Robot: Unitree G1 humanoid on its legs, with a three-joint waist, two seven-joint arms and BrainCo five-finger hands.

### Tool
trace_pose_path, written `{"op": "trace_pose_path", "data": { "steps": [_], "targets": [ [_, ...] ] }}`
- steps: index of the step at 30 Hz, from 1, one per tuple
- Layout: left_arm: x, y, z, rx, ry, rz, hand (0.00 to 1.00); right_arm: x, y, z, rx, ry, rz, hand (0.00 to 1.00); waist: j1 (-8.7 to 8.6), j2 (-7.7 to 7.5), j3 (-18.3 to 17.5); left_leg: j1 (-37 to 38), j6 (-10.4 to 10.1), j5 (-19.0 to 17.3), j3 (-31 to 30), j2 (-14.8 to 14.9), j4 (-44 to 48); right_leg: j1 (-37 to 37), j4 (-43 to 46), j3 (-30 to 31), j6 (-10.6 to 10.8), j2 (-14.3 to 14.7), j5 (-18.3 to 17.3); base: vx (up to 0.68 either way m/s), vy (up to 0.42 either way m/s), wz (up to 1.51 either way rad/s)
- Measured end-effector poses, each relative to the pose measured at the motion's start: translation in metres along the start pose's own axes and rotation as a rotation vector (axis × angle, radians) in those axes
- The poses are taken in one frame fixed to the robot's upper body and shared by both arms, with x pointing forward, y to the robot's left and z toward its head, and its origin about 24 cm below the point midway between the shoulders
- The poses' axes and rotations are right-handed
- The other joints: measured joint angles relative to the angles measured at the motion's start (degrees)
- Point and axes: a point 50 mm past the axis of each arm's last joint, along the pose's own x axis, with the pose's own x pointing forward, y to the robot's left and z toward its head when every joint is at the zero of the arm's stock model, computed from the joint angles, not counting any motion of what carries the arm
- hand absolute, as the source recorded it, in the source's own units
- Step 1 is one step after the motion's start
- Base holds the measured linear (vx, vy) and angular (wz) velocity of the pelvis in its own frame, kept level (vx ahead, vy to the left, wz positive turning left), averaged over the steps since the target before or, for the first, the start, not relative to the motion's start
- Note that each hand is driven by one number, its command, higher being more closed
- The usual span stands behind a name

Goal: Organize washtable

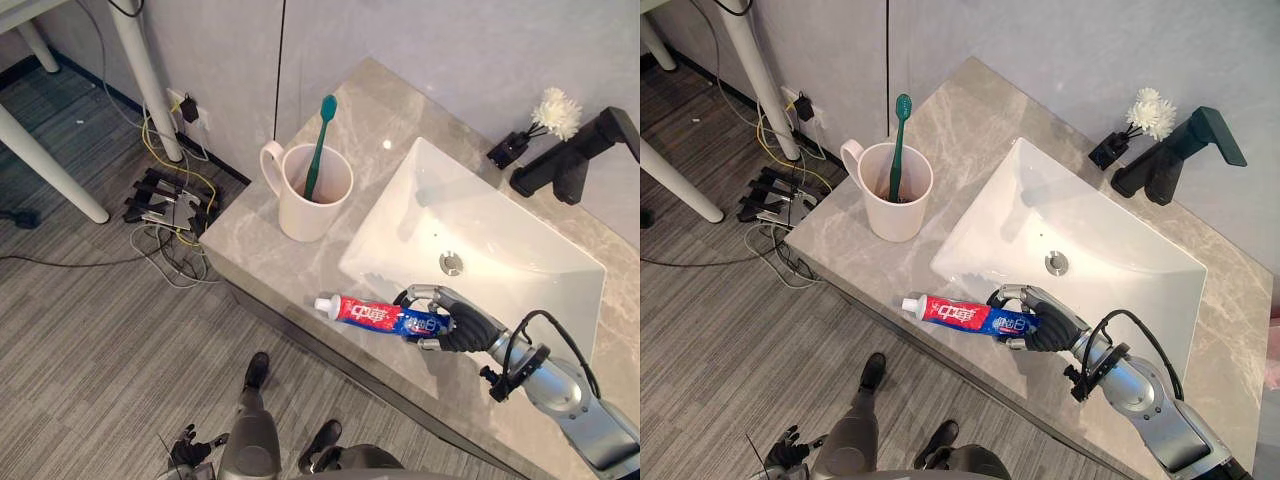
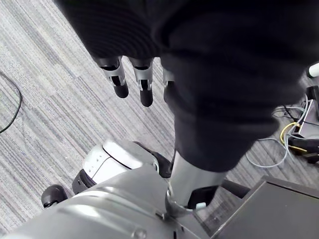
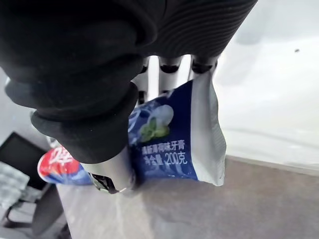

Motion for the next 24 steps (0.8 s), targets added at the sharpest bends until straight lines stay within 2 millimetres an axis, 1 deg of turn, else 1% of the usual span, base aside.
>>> {"op": "trace_pose_path", "data": {
  "steps": [3,4,6,8,9,12,13,15,16,17,18,19,20,22,23,24],
  "targets": [
    [0.0,0.003,0.002,-0.058,-0.007,0.023,0.0,0.003,-0.004,0.002,-0.027,-0.012,-0.007,1.0,0.01,0.36,0.27,0.72,0.0,-0.03,1.03,0.04,-0.02,0.02,-0.01,1.4,-0.12,-0.1,-0.07,-0.05,0.023,-0.18],
    [0.0,0.005,0.003,-0.119,-0.017,0.049,0.0,0.004,-0.004,0.002,-0.038,-0.013,-0.007,1.0,0.0,0.61,0.32,1.14,0.0,-0.03,1.47,0.02,-0.03,0.34,-0.01,2.02,-0.12,-0.2,-0.07,-0.03,0.023,-0.14],
    [0.0,0.01,0.008,-0.168,-0.036,0.07,0.0,0.004,-0.004,0.002,-0.045,-0.011,-0.006,1.0,-0.07,0.86,0.44,1.76,0.02,-0.04,1.61,0.03,-0.03,0.99,-0.03,2.23,-0.12,-0.58,-0.07,-0.04,0.026,-0.08],
    [0.001,0.018,0.016,-0.293,-0.077,0.114,0.0,0.004,-0.005,0.001,-0.057,-0.008,-0.006,1.0,-0.08,1.29,0.21,2.62,0.09,-0.14,1.99,-0.03,-0.06,1.42,-0.03,2.56,-0.1,-0.69,-0.09,-0.04,0.019,-0.07],
    [0.0,0.02,0.018,-0.326,-0.088,0.128,0.0,0.005,-0.006,0.001,-0.061,-0.008,-0.007,1.0,-0.09,1.46,0.12,2.72,0.1,-0.15,2.1,-0.04,-0.06,1.54,-0.03,2.66,-0.1,-0.71,-0.09,-0.02,0.011,-0.06],
    [-0.001,0.034,0.029,-0.47,-0.157,0.2,0.0,0.008,-0.011,0.002,-0.097,-0.018,0.014,1.0,-0.16,2.83,-1.1,3.14,0.11,-0.13,2.32,-0.06,-0.03,2.01,-0.01,2.87,-0.07,-0.82,-0.07,-0.01,0.005,-0.03],
    [-0.002,0.037,0.031,-0.493,-0.173,0.214,0.0,0.009,-0.012,0.003,-0.1,-0.02,0.017,1.0,-0.16,3.12,-1.47,3.23,0.12,-0.12,2.34,-0.07,-0.01,2.02,0.0,2.85,-0.06,-0.83,-0.06,0.0,0.0,0.0],
    [-0.005,0.05,0.04,-0.591,-0.235,0.271,0.0,0.011,-0.014,0.005,-0.115,-0.035,0.038,1.0,-0.13,4.33,-2.42,4.35,0.11,-0.12,2.81,-0.26,-0.01,2.94,0.0,2.68,-0.05,-0.81,-0.06,0.0,0.0,0.0],
    [-0.006,0.053,0.043,-0.617,-0.251,0.285,0.0,0.012,-0.015,0.006,-0.119,-0.041,0.039,1.0,-0.15,4.63,-2.85,4.43,0.11,-0.13,2.82,-0.26,-0.02,3.0,0.0,2.67,-0.05,-0.82,-0.06,0.0,0.0,0.0],
    [-0.008,0.059,0.048,-0.668,-0.295,0.309,0.0,0.013,-0.017,0.01,-0.129,-0.06,0.037,1.0,-0.2,5.29,-3.6,4.54,0.11,-0.13,2.86,-0.23,-0.03,3.07,0.0,2.71,-0.05,-0.81,-0.06,-0.03,-0.002,-0.02],
    [-0.009,0.061,0.051,-0.695,-0.315,0.319,0.0,0.015,-0.019,0.012,-0.126,-0.072,0.032,1.0,-0.21,5.64,-3.83,4.71,0.11,-0.12,2.86,-0.19,-0.04,3.22,0.0,2.74,-0.05,-0.81,-0.06,-0.06,-0.002,-0.03],
    [-0.013,0.066,0.06,-0.751,-0.372,0.337,0.0,0.018,-0.025,0.019,-0.121,-0.109,0.021,1.0,-0.24,6.39,-4.43,5.08,0.11,-0.14,2.87,-0.14,-0.08,3.66,-0.03,2.75,-0.04,-0.82,-0.07,-0.06,-0.002,0.02],
    [-0.016,0.068,0.067,-0.773,-0.416,0.338,0.0,0.019,-0.029,0.025,-0.121,-0.139,0.006,1.0,-0.35,6.82,-4.91,5.09,0.06,-0.22,2.93,-0.11,-0.12,3.76,-0.09,2.69,-0.06,-0.83,-0.13,-0.07,-0.002,0.05],
    [-0.023,0.071,0.082,-0.787,-0.498,0.342,0.0,0.023,-0.038,0.037,-0.116,-0.201,-0.038,1.0,-0.27,7.34,-5.85,5.09,-0.12,-0.35,2.97,-0.04,-0.16,3.77,-0.13,2.69,-0.18,-0.8,-0.25,-0.05,-0.003,0.02],
    [-0.034,0.08,0.099,-0.797,-0.601,0.351,0.0,0.028,-0.047,0.049,-0.104,-0.278,-0.088,1.0,-0.3,7.56,-6.98,5.19,-0.13,-0.36,3.05,0.0,-0.15,3.82,-0.24,2.75,-0.17,-0.79,-0.25,-0.04,-0.006,-0.02],
    [-0.038,0.082,0.106,-0.8,-0.634,0.355,0.0,0.028,-0.05,0.052,-0.104,-0.298,-0.106,1.0,-0.22,7.67,-7.33,5.19,-0.13,-0.36,3.06,0.0,-0.15,3.83,-0.27,2.75,-0.17,-0.79,-0.25,0.0,0.0,0.0]
  ]
}}
